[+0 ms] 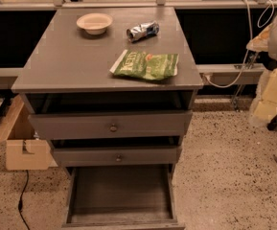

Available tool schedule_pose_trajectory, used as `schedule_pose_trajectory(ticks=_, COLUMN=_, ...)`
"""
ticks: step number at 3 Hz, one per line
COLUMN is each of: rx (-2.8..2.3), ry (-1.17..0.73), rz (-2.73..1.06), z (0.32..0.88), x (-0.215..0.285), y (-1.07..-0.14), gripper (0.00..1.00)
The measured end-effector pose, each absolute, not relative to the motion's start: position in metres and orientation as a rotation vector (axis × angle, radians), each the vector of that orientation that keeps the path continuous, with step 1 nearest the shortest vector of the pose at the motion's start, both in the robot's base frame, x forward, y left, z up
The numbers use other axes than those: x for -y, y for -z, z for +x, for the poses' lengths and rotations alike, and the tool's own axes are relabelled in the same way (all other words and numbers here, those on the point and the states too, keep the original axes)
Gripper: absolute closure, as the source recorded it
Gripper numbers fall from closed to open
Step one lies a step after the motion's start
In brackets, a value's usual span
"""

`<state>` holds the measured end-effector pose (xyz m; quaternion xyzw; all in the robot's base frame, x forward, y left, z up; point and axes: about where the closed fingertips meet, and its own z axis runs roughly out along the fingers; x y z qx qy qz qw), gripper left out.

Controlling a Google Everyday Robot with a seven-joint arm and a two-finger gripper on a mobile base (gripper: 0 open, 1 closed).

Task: Place green jalapeno chip bag into bottom drawer

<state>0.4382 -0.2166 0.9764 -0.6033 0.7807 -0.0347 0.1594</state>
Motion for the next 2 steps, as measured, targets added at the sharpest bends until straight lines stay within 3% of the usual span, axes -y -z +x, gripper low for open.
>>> schedule_pose_trajectory(ticks=1, rx=-2.231, ry=0.099, rz=-1.724, z=0.438, x=0.217, y=-0.976, gripper=0.0)
schedule_pose_trajectory(ticks=2, rx=-2.179, ry=0.059, rz=-1.678, z=0.473, x=0.201, y=-0.976, gripper=0.0)
